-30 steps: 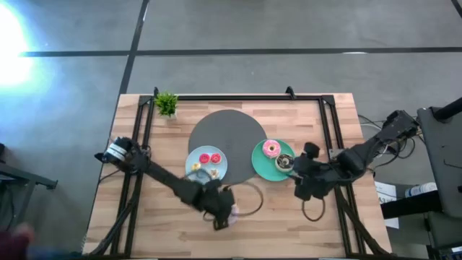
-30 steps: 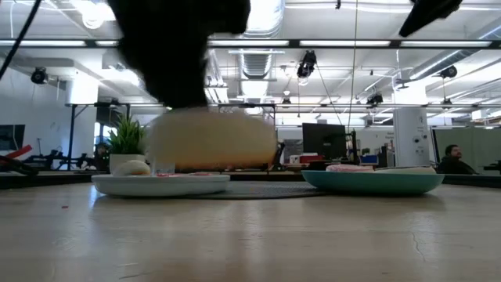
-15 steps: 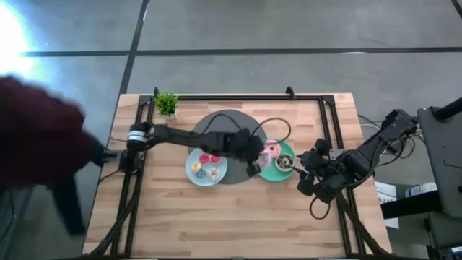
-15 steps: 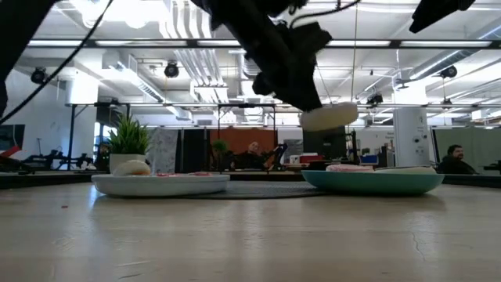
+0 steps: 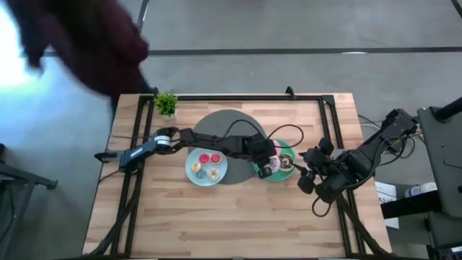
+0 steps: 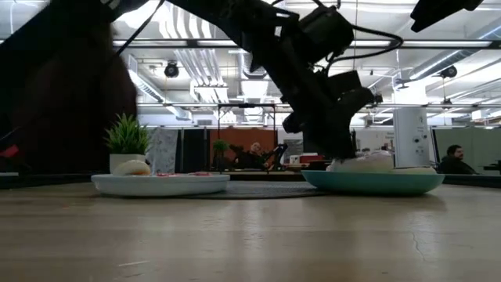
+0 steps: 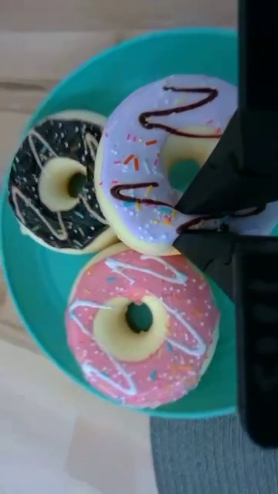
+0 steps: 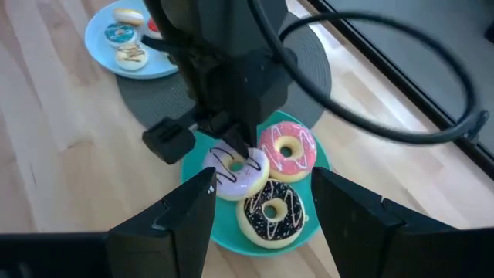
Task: Pick & Place donuts
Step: Put the big purple donut on the green plate, then return to Home Position
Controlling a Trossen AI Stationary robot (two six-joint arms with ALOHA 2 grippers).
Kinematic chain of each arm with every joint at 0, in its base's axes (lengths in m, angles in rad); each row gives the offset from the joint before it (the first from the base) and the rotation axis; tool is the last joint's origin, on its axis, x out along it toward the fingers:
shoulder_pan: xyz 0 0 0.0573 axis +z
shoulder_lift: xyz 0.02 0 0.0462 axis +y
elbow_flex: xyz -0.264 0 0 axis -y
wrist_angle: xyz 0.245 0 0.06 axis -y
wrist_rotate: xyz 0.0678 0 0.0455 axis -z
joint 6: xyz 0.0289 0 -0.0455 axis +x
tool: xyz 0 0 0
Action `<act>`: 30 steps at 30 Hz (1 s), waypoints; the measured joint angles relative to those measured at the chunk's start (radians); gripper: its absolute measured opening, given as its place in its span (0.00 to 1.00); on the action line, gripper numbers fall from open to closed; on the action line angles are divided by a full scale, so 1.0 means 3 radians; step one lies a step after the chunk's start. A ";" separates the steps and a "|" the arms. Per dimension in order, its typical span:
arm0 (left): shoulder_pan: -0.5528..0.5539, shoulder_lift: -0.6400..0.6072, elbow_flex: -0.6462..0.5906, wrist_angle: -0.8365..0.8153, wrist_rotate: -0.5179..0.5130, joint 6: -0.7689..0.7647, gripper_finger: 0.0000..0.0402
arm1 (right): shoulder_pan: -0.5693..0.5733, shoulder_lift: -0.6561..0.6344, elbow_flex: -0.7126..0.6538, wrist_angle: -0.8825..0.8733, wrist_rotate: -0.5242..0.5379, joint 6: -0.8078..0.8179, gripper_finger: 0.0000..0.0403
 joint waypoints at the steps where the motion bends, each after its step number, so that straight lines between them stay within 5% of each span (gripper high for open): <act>1: 0.0001 0.0009 0.0049 -0.0070 0.0001 0.0020 0.06 | 0.0000 0.0000 -0.0001 -0.0017 0.0000 0.0034 0.51; 11: -0.0002 -0.0154 0.0111 -0.0617 -0.0001 0.0085 0.33 | 0.0000 0.0005 -0.0039 -0.0055 0.0062 0.0076 0.51; 17: -0.0045 -0.0345 0.0105 -0.0820 0.0005 0.0155 0.39 | 0.0000 0.0003 -0.0061 -0.0052 -0.0028 0.0084 0.51; 23: -0.0322 -0.1076 -0.0059 -0.0981 0.0386 0.0208 0.39 | 0.0120 -0.0041 -0.0259 -0.0083 -0.0087 0.0335 0.51; 30: -0.0707 -0.1969 -0.0982 -0.0653 0.0426 -0.0239 0.39 | 0.0161 -0.0518 -0.0930 0.0565 -0.0365 0.0766 0.51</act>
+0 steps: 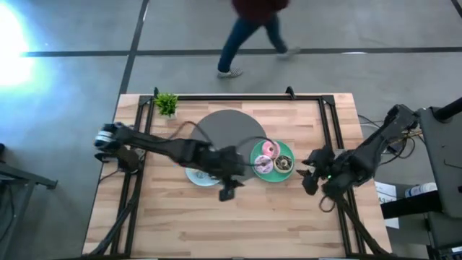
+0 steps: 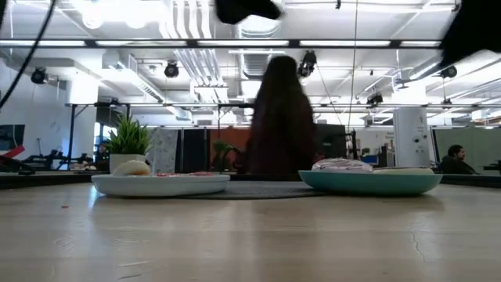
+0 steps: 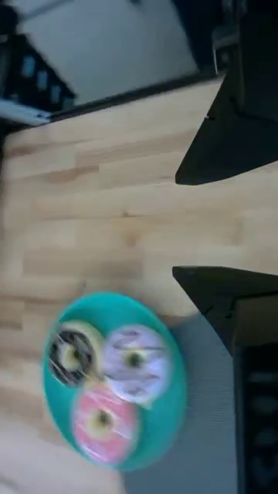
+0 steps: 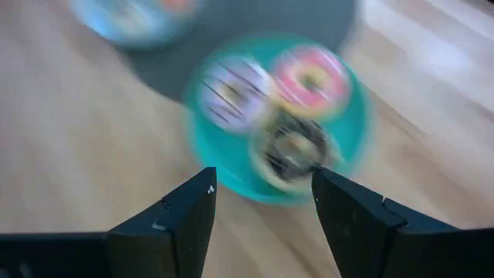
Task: Pick & Place donuts
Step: Return to Home Position
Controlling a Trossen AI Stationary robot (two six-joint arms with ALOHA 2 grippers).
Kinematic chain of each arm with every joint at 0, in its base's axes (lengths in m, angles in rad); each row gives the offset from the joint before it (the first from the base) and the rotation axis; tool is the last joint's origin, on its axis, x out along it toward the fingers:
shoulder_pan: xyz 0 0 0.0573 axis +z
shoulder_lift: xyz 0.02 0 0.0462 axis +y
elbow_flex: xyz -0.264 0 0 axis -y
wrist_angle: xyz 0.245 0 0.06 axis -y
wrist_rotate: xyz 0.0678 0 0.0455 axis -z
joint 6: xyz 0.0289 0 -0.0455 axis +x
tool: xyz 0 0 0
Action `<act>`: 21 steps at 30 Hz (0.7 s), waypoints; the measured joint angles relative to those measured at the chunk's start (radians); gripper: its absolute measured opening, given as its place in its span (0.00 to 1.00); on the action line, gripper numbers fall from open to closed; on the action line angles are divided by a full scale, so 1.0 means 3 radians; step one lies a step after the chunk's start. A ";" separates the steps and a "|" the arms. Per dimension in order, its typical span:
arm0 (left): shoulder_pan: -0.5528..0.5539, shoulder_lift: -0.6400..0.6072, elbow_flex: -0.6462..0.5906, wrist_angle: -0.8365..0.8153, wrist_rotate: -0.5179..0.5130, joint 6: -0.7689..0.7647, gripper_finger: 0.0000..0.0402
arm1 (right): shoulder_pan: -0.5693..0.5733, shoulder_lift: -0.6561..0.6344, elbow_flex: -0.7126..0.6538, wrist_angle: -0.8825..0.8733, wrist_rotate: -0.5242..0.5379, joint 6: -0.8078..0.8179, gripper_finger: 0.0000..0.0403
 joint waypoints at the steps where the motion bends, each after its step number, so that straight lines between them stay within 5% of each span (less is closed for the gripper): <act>1: -0.0018 -0.0148 -0.0157 0.0027 -0.0045 -0.0170 0.39 | -0.0015 -0.0121 0.0014 0.0149 0.0045 -0.0103 0.51; 6: -0.0068 -0.0903 -0.1114 0.0382 -0.0324 -0.1480 0.39 | -0.0030 -0.0611 0.0240 0.0330 -0.0147 -0.0010 0.51; 9: -0.0213 -0.1330 -0.1947 0.1800 -0.0494 -0.1401 0.39 | 0.0054 -0.0756 0.0264 0.0737 0.0066 -0.0316 0.51; 12: -0.0186 -0.1586 -0.2842 0.3506 -0.0092 -0.1423 0.39 | 0.0206 -0.0755 0.0103 0.1468 0.0403 -0.1467 0.51; 15: -0.0137 -0.1609 -0.3544 0.4687 0.0226 -0.1497 0.39 | 0.0060 -0.0772 -0.0114 0.1656 0.0641 -0.1470 0.51; 21: 0.0253 -0.1948 -0.4159 0.4960 0.0711 -0.1541 0.39 | -0.0198 -0.1386 -0.0816 0.1419 0.0586 -0.0734 0.51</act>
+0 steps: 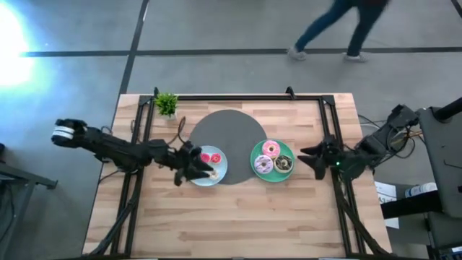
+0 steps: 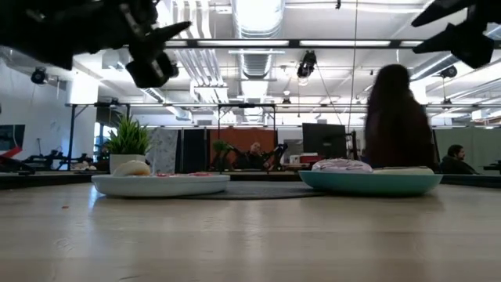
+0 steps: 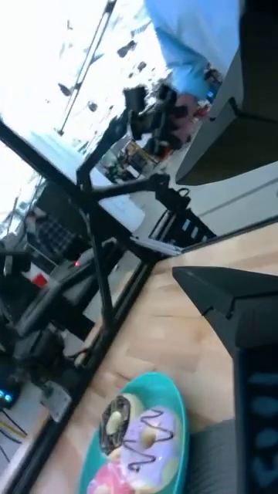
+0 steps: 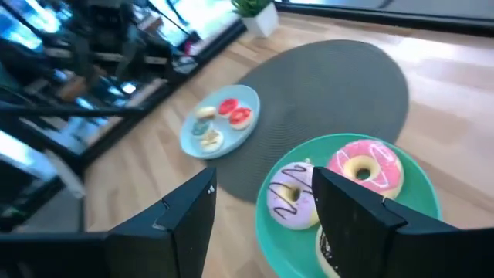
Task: Pick & Place donuts
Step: Return to Home Position
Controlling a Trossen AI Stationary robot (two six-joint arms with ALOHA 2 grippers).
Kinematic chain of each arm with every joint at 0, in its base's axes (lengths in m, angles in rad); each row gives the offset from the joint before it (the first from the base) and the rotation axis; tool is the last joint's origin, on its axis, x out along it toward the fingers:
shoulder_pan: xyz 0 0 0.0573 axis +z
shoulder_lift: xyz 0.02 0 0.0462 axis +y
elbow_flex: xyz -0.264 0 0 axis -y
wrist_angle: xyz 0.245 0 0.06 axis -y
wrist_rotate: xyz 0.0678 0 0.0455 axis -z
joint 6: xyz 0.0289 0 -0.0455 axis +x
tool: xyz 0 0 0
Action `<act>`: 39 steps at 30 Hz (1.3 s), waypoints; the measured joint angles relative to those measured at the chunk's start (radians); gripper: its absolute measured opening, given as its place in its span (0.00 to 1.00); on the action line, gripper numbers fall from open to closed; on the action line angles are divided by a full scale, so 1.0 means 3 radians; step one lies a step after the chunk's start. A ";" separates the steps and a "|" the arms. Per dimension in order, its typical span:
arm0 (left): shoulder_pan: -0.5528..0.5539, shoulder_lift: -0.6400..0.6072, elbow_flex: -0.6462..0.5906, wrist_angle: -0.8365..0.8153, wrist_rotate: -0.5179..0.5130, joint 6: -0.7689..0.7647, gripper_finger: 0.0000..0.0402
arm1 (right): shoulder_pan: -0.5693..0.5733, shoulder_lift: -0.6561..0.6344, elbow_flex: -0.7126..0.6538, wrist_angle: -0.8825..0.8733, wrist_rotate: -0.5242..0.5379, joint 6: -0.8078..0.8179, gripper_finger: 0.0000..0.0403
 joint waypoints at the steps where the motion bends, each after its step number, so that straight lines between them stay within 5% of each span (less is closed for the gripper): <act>1: 0.0073 -0.0109 -0.0076 -0.0006 0.0062 0.0041 0.39 | 0.0000 -0.0145 -0.0089 0.0044 -0.0011 -0.0061 0.51; 10: 0.0372 -0.1506 -0.0797 -0.0647 0.0088 0.0062 0.39 | 0.0006 -0.1085 -0.0589 0.0167 0.0195 -0.0704 0.51; 17: 0.0378 -0.2248 -0.1119 -0.0898 0.0099 0.0036 0.39 | 0.0008 -0.1410 -0.0774 0.0123 0.0189 -0.0910 0.51; 34: 0.0384 -0.2779 -0.1131 -0.1375 0.0097 0.0037 0.39 | 0.0008 -0.1417 -0.0784 0.0130 0.0182 -0.0897 0.51; 39: 0.0408 -0.3377 -0.1132 -0.1944 0.0103 0.1391 0.39 | 0.0008 -0.1417 -0.0785 0.0130 0.0181 -0.0896 0.51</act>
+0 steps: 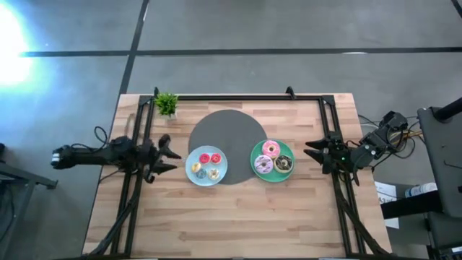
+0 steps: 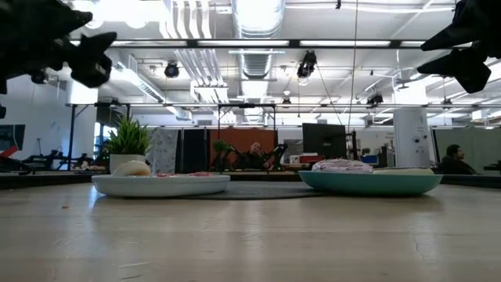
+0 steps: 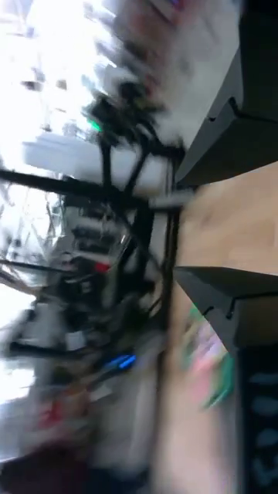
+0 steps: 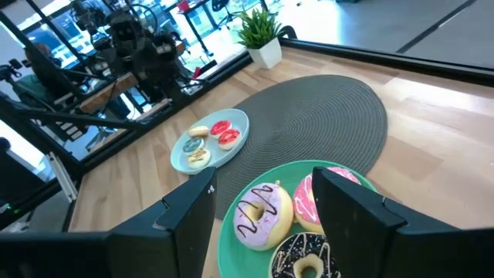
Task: Pick & Place donuts
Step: Return to Home Position
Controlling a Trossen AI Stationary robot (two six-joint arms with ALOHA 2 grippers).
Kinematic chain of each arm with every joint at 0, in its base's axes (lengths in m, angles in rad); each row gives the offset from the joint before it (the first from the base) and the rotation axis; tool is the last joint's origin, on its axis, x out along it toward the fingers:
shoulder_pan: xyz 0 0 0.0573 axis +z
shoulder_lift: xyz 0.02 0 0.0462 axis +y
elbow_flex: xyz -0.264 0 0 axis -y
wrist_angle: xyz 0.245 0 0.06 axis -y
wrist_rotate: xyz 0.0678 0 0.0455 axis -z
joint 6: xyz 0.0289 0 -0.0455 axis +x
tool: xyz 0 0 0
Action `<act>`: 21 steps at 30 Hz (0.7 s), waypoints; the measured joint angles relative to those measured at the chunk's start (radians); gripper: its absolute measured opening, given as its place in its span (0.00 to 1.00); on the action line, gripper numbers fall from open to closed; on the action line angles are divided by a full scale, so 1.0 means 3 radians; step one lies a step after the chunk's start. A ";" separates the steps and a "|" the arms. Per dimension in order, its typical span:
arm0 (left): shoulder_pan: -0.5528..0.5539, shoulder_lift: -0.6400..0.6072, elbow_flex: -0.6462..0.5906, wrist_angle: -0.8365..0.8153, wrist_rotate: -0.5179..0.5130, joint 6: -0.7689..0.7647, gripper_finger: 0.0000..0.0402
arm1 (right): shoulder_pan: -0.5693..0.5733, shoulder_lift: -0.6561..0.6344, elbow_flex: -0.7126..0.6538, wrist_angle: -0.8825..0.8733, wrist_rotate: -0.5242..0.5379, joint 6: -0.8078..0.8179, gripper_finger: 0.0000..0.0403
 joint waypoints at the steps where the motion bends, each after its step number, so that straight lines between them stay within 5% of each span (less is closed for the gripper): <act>1: 0.0001 -0.0110 0.0000 -0.0155 -0.0031 0.0347 0.39 | 0.0000 0.0000 0.0000 0.0000 0.0000 0.0000 0.51; 4: 0.0001 -0.0368 -0.0001 -0.0339 -0.0251 0.0852 0.39 | 0.0000 0.0000 0.0000 0.0003 0.0000 0.0000 0.51; 10: 0.0026 -0.0369 -0.0003 -0.0861 -0.0857 0.0761 0.39 | -0.0003 0.0006 -0.0001 0.0004 -0.0002 0.0000 0.51; 21: 0.0138 -0.0275 -0.0004 -0.0727 -0.0894 0.0713 0.39 | 0.0000 0.0008 -0.0001 0.0005 -0.0003 0.0000 0.51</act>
